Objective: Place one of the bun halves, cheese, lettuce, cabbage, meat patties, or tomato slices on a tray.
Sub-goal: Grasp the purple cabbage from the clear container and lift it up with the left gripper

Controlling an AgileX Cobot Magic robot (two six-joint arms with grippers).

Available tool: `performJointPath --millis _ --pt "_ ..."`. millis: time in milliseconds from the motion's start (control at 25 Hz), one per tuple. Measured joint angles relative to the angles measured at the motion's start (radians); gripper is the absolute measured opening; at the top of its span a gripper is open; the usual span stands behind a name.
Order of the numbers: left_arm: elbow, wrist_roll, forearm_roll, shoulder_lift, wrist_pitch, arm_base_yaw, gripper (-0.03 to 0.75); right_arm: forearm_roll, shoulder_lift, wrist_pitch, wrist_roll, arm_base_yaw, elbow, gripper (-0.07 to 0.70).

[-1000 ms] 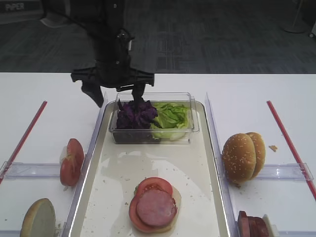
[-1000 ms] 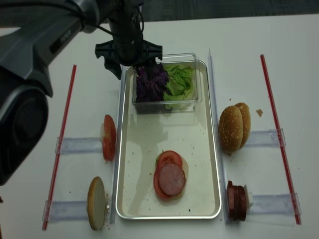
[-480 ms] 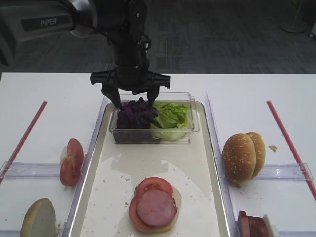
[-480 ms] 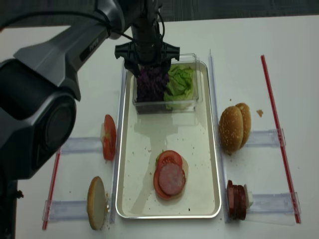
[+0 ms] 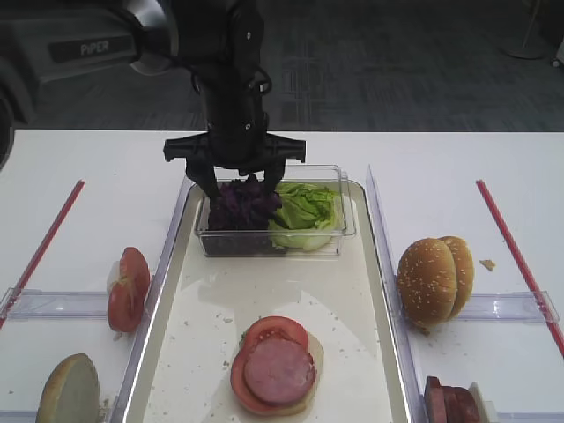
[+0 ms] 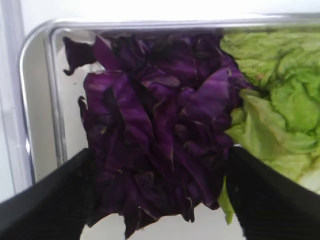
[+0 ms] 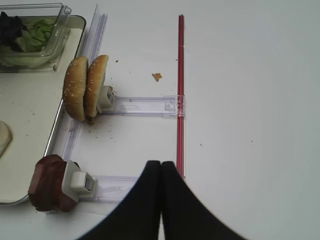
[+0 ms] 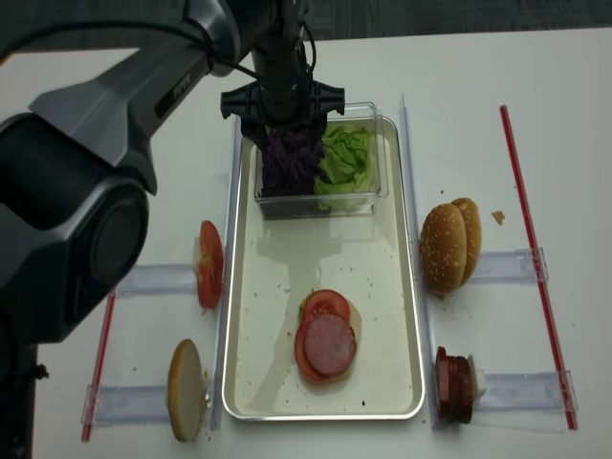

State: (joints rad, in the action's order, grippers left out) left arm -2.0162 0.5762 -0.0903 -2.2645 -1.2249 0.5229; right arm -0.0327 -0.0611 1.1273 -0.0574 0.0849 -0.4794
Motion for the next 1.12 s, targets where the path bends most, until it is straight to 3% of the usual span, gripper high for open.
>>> performJointPath --millis 1120 --pt "0.000 0.008 -0.020 -0.064 0.000 -0.001 0.378 0.000 0.000 0.000 0.002 0.000 0.000 0.364"
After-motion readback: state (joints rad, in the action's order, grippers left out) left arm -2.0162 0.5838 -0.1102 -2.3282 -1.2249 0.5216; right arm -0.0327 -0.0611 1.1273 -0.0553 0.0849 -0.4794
